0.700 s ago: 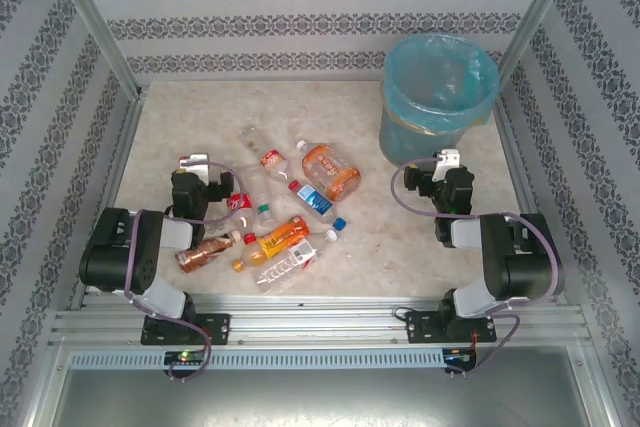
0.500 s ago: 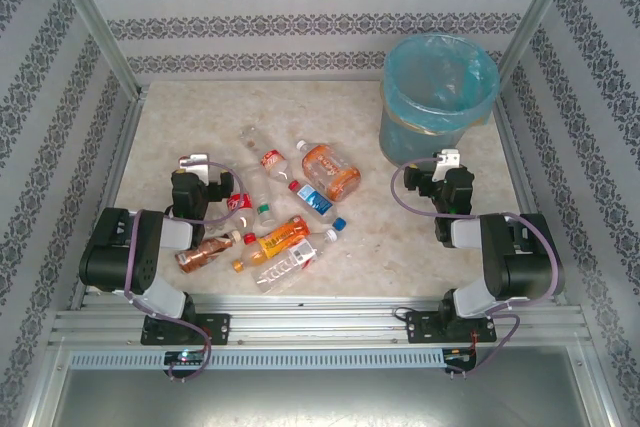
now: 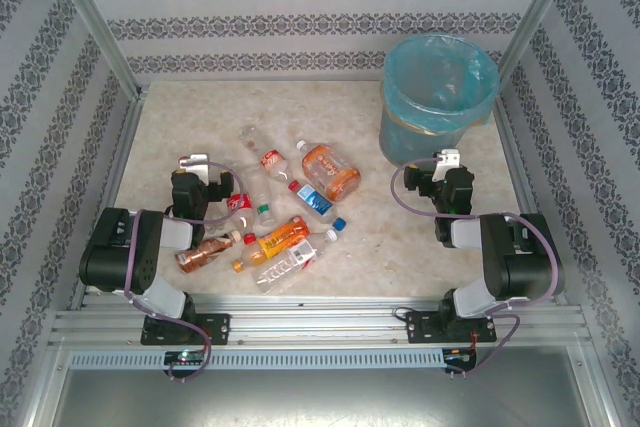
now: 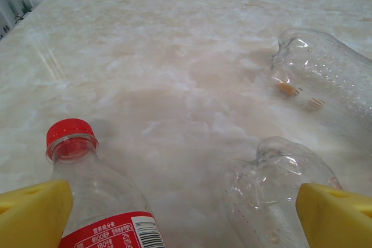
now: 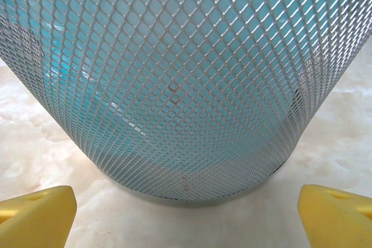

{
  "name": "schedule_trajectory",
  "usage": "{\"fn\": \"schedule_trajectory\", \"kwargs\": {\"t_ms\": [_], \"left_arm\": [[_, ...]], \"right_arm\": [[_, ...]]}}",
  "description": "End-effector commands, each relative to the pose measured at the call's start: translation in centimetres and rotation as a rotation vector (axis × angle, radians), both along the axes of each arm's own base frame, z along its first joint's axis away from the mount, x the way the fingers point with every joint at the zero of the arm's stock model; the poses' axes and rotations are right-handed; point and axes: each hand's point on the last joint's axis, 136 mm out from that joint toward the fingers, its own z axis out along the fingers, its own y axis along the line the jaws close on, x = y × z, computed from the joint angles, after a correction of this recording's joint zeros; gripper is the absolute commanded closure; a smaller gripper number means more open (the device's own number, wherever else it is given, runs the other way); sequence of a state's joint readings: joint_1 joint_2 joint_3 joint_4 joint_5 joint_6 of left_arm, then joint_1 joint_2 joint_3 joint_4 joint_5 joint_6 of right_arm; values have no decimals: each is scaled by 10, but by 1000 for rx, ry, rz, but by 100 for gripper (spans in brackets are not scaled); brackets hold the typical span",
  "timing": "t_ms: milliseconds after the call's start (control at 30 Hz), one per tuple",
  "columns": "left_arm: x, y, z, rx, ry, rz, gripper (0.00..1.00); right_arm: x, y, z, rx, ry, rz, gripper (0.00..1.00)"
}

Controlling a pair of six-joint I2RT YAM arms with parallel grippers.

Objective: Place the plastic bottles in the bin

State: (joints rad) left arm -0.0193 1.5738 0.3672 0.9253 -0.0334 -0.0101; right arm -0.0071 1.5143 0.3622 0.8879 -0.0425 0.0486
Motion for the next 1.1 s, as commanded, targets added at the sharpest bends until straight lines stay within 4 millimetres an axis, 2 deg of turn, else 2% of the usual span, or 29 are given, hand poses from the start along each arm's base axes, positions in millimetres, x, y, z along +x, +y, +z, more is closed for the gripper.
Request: {"fn": "schedule_trajectory", "kwargs": {"t_ms": [0, 133, 167, 200, 300, 567, 667, 833, 1067], "left_arm": [[6, -1, 6, 15, -20, -13, 0], [-4, -8, 14, 18, -83, -58, 0], [-10, -6, 17, 17, -112, -45, 0], [-16, -2, 22, 14, -150, -21, 0], [-29, 0, 31, 14, -219, -9, 0], [-29, 9, 54, 10, -184, 46, 2], [-30, 13, 71, 2, -209, 71, 2], [-32, 10, 108, -41, -246, 61, 4], [-44, -4, 157, -132, -204, 3, 9]], "right_arm": [[8, 0, 13, -4, -48, 10, 2], [2, -5, 22, -6, -80, -15, 2], [1, -5, 29, -8, -102, -17, 2], [-7, -3, 25, -6, -93, -11, 2], [-13, 0, 35, -6, -104, 7, 2], [-31, -9, 56, 31, -109, -64, 2], [-39, -11, 62, 68, -85, -87, 4], [-55, -1, 70, 137, -29, -74, 6], [-77, 27, 98, 217, 67, 19, 8]]}}
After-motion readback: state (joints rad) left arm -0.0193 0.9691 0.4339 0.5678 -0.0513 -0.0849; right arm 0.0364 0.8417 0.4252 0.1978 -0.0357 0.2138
